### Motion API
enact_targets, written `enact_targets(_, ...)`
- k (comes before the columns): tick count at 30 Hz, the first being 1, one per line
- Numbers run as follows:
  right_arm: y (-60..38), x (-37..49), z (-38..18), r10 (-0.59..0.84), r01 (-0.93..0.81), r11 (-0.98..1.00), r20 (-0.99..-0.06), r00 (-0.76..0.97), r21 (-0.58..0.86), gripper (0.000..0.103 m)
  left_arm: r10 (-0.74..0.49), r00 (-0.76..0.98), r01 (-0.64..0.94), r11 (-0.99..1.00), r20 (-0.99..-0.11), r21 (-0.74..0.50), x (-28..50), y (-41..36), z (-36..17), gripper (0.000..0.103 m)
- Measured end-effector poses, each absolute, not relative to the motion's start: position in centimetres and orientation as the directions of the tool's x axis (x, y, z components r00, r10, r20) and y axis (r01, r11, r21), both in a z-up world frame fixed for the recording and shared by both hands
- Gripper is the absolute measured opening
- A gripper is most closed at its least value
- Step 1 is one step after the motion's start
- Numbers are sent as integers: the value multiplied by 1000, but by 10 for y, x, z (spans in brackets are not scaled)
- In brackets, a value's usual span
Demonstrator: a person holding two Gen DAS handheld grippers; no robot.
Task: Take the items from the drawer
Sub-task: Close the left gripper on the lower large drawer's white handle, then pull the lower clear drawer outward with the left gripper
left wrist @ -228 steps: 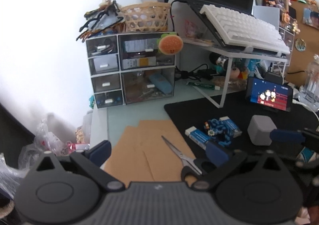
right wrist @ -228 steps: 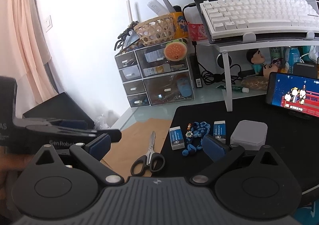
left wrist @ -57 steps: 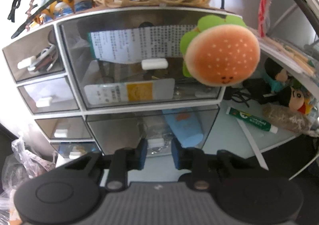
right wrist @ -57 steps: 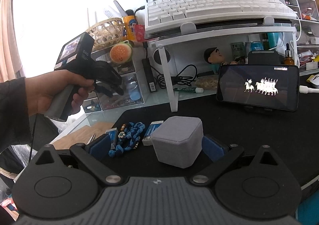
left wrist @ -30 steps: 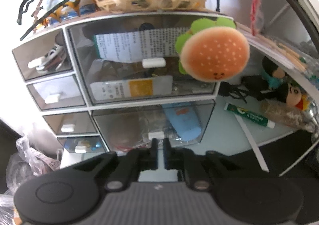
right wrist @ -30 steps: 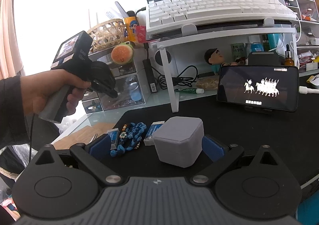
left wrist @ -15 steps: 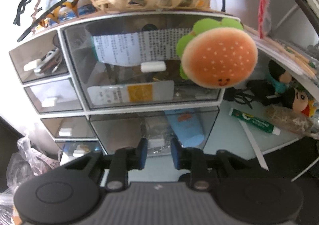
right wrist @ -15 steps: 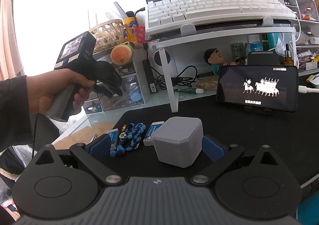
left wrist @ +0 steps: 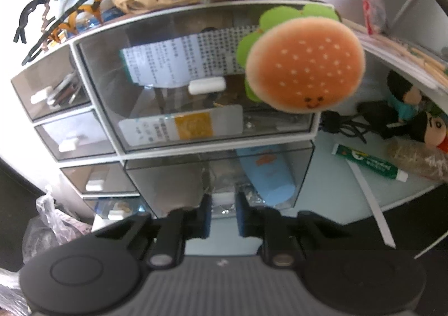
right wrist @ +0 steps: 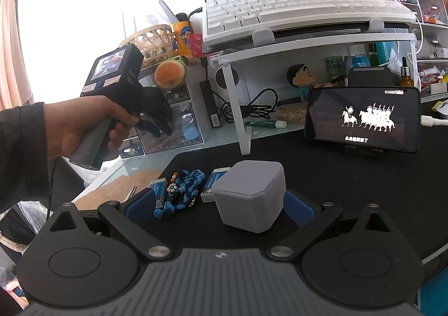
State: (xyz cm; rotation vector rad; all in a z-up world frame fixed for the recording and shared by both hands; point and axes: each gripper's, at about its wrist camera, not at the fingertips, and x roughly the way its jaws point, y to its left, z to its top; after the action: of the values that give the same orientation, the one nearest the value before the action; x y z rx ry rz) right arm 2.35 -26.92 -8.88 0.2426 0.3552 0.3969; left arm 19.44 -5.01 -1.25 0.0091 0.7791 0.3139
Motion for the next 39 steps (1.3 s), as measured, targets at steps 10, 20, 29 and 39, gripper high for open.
enact_targets(10,-269,25,-89,418,-333,894,-291,861,299,100,265,676,-257,959,-688,117,174,-55,-10,19)
enact_targets(20,-267,24,-88,414,-333,897,-289,863,290,100,232,672,-245,966,-704,85,151,-59,-6,18)
enact_targets(29,-268,23,-87,411,-333,899,-287,865,285,100,216,671,-228,970,-709,80,165,-62,-24,18)
enact_targets(39,-266,20,-86,410,-334,900,-287,866,279,100,204,672,-216,974,-712,75,160,-60,-19,18)
